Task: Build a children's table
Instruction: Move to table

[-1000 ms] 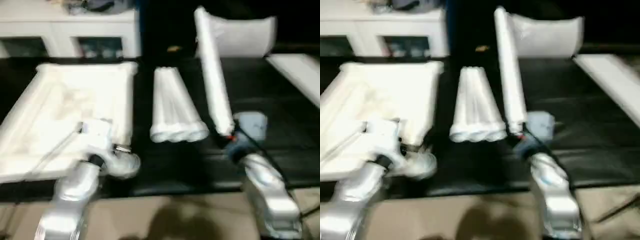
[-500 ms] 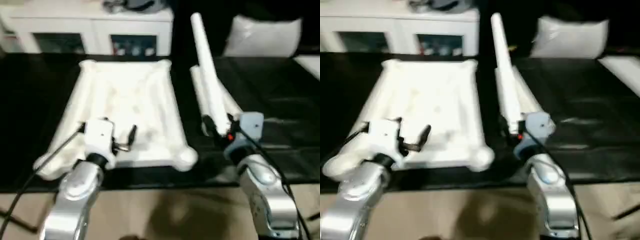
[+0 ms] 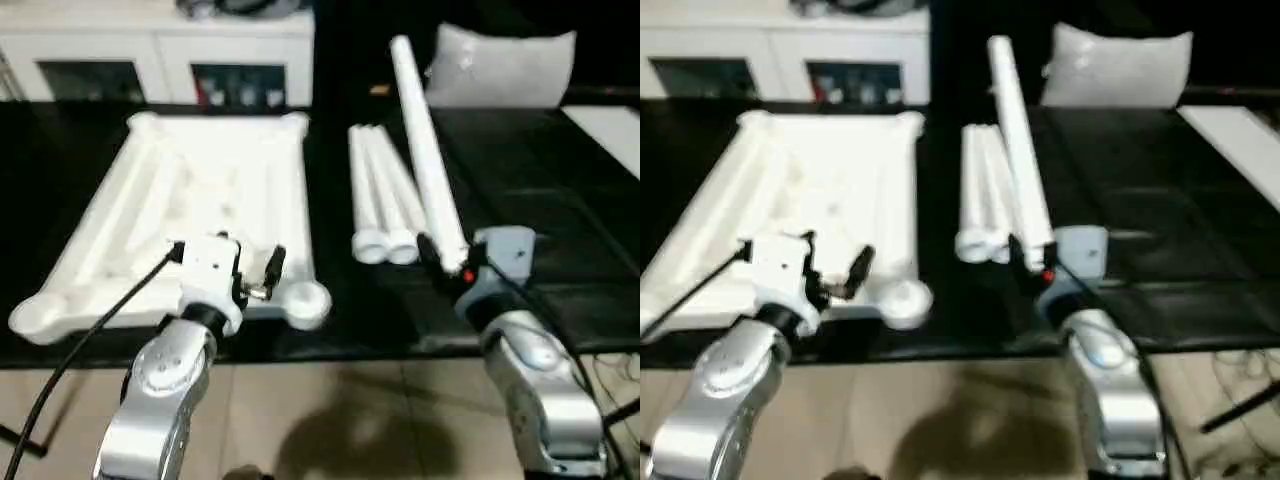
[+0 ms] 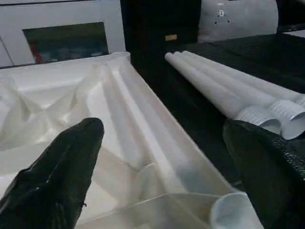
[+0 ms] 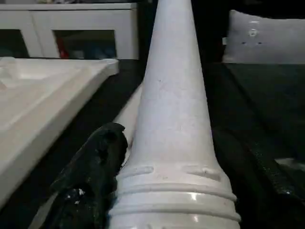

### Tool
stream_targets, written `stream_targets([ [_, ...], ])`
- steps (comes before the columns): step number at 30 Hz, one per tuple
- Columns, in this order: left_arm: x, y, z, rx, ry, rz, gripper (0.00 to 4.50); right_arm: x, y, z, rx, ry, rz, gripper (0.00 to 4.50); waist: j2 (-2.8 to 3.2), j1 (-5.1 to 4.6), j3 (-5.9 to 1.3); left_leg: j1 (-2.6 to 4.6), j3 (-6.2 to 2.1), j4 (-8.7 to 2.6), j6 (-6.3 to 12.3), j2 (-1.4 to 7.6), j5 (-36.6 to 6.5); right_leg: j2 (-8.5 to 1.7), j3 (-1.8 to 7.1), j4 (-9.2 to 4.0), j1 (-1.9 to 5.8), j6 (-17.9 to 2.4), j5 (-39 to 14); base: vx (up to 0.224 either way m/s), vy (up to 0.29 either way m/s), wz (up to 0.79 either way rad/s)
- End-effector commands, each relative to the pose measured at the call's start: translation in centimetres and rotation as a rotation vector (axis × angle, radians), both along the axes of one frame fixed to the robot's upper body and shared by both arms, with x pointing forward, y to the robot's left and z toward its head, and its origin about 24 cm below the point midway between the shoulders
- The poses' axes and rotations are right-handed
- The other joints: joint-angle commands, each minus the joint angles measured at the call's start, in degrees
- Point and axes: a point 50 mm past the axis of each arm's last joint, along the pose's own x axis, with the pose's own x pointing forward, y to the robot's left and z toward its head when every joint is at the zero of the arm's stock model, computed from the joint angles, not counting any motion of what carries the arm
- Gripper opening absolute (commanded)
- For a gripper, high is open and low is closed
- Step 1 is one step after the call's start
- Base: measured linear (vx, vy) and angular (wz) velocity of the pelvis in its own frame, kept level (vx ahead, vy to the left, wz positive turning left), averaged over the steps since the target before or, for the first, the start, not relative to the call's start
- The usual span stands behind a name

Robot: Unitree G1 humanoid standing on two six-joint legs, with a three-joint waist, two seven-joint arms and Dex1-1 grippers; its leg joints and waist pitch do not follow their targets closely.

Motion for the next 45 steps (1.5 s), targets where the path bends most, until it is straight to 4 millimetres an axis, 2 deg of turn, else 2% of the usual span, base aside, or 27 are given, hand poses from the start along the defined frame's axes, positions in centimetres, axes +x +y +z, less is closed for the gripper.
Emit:
stream_targets([
  [1,0.1,0.6,0.0,0.000,0.002,0.029,4.50,0.1,0.5,0.2,0.013,-0.007,0.019,2.74,0.19,1.47,-2.09,-1.29,-1.73,-4.45,0.80,3.08,-0.71,-10.43,5.76,-7.53,4.23,5.82,11.24,-0.019,-0.150,0.02],
  [3,0.1,0.5,0.0,0.000,0.004,0.017,4.50,0.0,0.5,0.2,0.011,-0.004,0.023,2.74,2.30,1.52,-3.57,1.87,-5.34,-8.25,5.36,10.85,1.31,-8.06,3.65,-4.01,2.57,13.62,13.54,-0.017,-0.127,0.07],
  [4,0.1,0.4,0.0,-0.009,0.011,0.011,4.50,0.0,0.5,0.2,0.011,-0.004,0.024,2.74,2.55,-0.13,-3.76,5.46,-9.67,-9.82,13.41,18.85,7.90,-10.86,4.02,0.91,-2.22,12.64,9.19,-0.017,-0.098,0.06],
  [5,0.0,0.4,-0.1,-0.026,0.019,0.010,4.50,0.0,0.5,0.2,0.010,-0.003,0.027,2.74,2.10,-0.31,-3.60,5.91,-9.44,-7.94,15.61,17.68,15.72,-12.98,6.52,1.91,-4.78,6.98,8.82,-0.017,-0.098,0.06],
  [6,0.0,0.4,-0.1,-0.037,0.022,0.009,4.50,0.0,0.5,0.2,0.010,-0.003,0.029,2.74,1.26,0.06,-3.00,4.43,-7.58,-7.01,12.79,14.57,14.23,-13.29,7.52,0.00,-4.24,4.66,10.03,-0.026,-0.063,0.04],
  [7,0.0,0.4,-0.1,-0.043,0.023,0.011,4.50,0.0,0.5,0.3,0.009,-0.003,0.031,2.74,-0.32,1.15,-2.43,-0.52,-3.41,-5.52,5.42,6.61,5.89,-13.14,8.29,-2.39,1.63,6.56,14.53,-0.030,-0.056,0.09],
  [11,0.0,0.6,-0.1,-0.048,0.022,0.027,4.50,-0.1,0.6,0.3,0.003,-0.001,0.043,2.74,1.74,1.65,0.00,5.06,-3.58,-10.21,-5.18,9.60,-20.66,-8.45,4.65,-6.56,0.46,0.86,-29.13,-0.059,-0.020,0.02],
  [15,0.0,0.6,-0.1,-0.050,0.022,0.034,4.50,-0.2,1.1,0.2,-0.027,0.003,0.098,2.74,2.73,-1.00,1.12,7.79,-4.31,-14.14,-8.53,10.62,-43.87,-7.36,1.58,-6.39,1.51,-2.19,-27.19,-0.013,0.008,-0.01],
  [16,0.0,0.6,-0.1,-0.050,0.022,0.034,4.50,-0.3,1.2,0.2,-0.031,0.004,0.107,2.74,2.59,-1.18,1.16,7.68,-3.96,-14.01,-8.66,10.23,-43.65,-7.86,1.76,-6.86,1.77,-2.52,-27.34,0.000,0.000,0.00],
  [17,0.0,0.7,-0.1,-0.050,0.023,0.034,4.50,-0.3,1.4,0.2,-0.038,0.006,0.115,2.74,0.94,-0.37,0.79,2.27,-3.87,-12.64,-5.83,7.63,-32.96,-11.72,2.67,-8.67,6.73,-2.25,-32.15,0.000,0.000,0.00],
  [18,0.0,0.7,-0.1,-0.050,0.023,0.034,4.50,-0.3,1.4,0.2,-0.038,0.007,0.116,2.74,1.60,0.70,0.15,1.54,-2.84,-10.14,-3.37,6.90,-22.68,-14.35,4.24,-10.38,7.97,-1.49,-36.99,0.064,0.034,0.09],
  [19,-0.1,0.6,-0.1,-0.051,0.025,0.033,4.50,-0.3,1.5,0.1,-0.047,0.010,0.123,2.74,0.78,1.21,-0.30,-0.45,-2.71,-4.80,0.65,6.87,-8.97,-18.67,3.26,-12.08,8.92,0.38,-40.14,0.084,0.027,0.27],
  [20,-0.1,0.6,-0.1,-0.051,0.025,0.033,4.50,-0.4,1.5,0.1,-0.048,0.010,0.123,2.74,1.18,0.86,-0.33,-2.02,-2.31,-3.11,0.31,6.69,-2.33,-18.06,-0.18,-12.15,9.24,-0.13,-36.48,0.084,0.027,0.27],
  [21,-0.1,0.6,-0.1,-0.051,0.025,0.033,4.50,-0.4,1.5,0.0,-0.053,0.012,0.120,2.74,1.96,1.27,-0.59,-1.63,-2.26,-4.02,0.52,6.74,-0.73,-16.65,-1.59,-12.10,8.90,-0.97,-32.90,0.095,0.033,0.39],
  [22,-0.1,0.6,-0.1,-0.052,0.026,0.031,4.50,-0.4,1.4,-0.1,-0.029,0.015,0.107,2.74,3.97,0.03,-0.89,2.18,-1.85,-7.62,-1.47,8.34,-1.22,-10.28,-2.71,-10.45,6.20,-2.36,-26.69,0.127,0.064,0.44],
  [23,-0.1,0.6,-0.1,-0.051,0.027,0.028,4.50,-0.4,1.4,0.0,-0.027,0.012,0.106,2.74,4.95,-1.75,-1.93,8.61,-6.97,-11.55,1.86,14.22,-3.30,-4.54,-4.49,-2.00,2.08,-2.24,-11.64,0.127,0.064,0.44],
  [24,-0.1,0.6,-0.1,-0.051,0.027,0.028,4.50,-0.4,1.4,0.0,-0.027,0.012,0.106,2.74,5.00,-3.33,-2.91,11.29,-9.48,-11.74,5.24,15.63,1.29,-3.58,-3.89,2.44,-1.30,-0.84,-7.98,0.158,0.094,0.21],
  [26,-0.1,0.5,-0.2,-0.053,0.029,0.020,4.50,-0.4,1.2,0.0,-0.032,0.010,0.106,2.74,4.20,-1.99,-3.11,11.99,-8.54,-8.54,12.92,14.44,23.57,-4.50,-0.91,6.55,-7.01,6.08,-3.66,0.170,0.078,0.11],
  [29,-0.1,0.4,-0.2,-0.053,0.030,0.017,4.50,-0.5,1.1,0.0,-0.037,0.010,0.108,2.74,2.17,-1.34,-2.91,8.42,-2.41,-9.20,15.06,9.41,21.45,-4.96,0.57,2.55,-7.01,6.00,8.50,0.114,-0.001,0.14],
  [30,-0.1,0.4,-0.2,-0.053,0.030,0.016,4.50,-0.5,1.1,0.0,-0.037,0.010,0.108,2.74,0.63,-1.33,-2.49,6.73,-0.57,-8.81,13.35,6.65,13.36,-5.49,1.39,-0.97,-5.28,3.76,11.07,0.101,-0.075,0.01],
  [31,-0.1,0.4,-0.2,-0.053,0.030,0.016,4.50,-0.5,1.1,0.0,-0.037,0.009,0.109,2.74,-2.68,0.25,-2.40,3.21,1.22,-6.07,8.34,1.56,-4.57,-9.14,6.39,-5.84,-0.17,2.24,-0.86,0.092,-0.116,-0.02],
  [32,-0.1,0.4,-0.2,-0.053,0.030,0.014,4.50,-0.5,1.2,0.1,-0.036,0.008,0.112,2.74,-1.58,1.85,-2.37,1.06,-0.99,-1.52,3.98,2.66,-5.85,-15.39,9.97,-7.54,3.93,-5.56,-12.95,0.092,-0.116,-0.02],
  [34,-0.1,0.4,-0.2,-0.053,0.030,0.013,4.50,-0.5,1.3,0.1,-0.033,0.007,0.117,2.74,-1.31,2.07,-1.79,0.64,-1.65,-1.30,-0.64,3.49,-2.51,-14.32,8.54,-7.61,3.70,-8.97,-18.97,0.070,-0.084,-0.05],
  [37,-0.1,0.4,-0.3,-0.042,0.032,0.007,4.50,-0.6,1.5,0.1,-0.028,0.007,0.128,2.74,2.01,0.38,-0.17,1.36,-1.45,-8.91,-2.88,6.58,-5.06,-8.53,2.45,-7.59,2.44,-8.79,-29.60,0.062,-0.012,-0.04],
  [39,0.0,0.3,-0.3,-0.040,0.028,0.001,4.50,-0.6,1.5,0.0,-0.028,0.008,0.134,2.74,2.64,-1.50,-1.45,5.08,-2.67,-10.51,-3.62,8.92,-12.74,-5.46,1.18,-4.54,-0.33,-7.63,-16.03,0.064,0.061,0.02],
  [41,0.0,0.3,-0.3,-0.040,0.026,0.002,4.50,-0.6,1.6,0.0,-0.026,0.006,0.140,2.74,2.62,-1.48,-2.70,3.88,-2.48,-8.70,-1.78,8.42,7.92,-7.11,1.78,-2.65,0.69,-9.88,11.24,0.061,0.064,0.07],
  [45,0.3,0.4,0.1,-0.009,0.000,-0.011,4.50,-0.2,1.5,0.3,-0.023,-0.008,0.145,2.74,1.82,-0.74,-3.52,2.95,-1.85,-7.38,-2.75,7.23,24.93,-7.30,2.34,-1.38,1.21,-9.46,25.14,0.013,0.017,0.00],
])
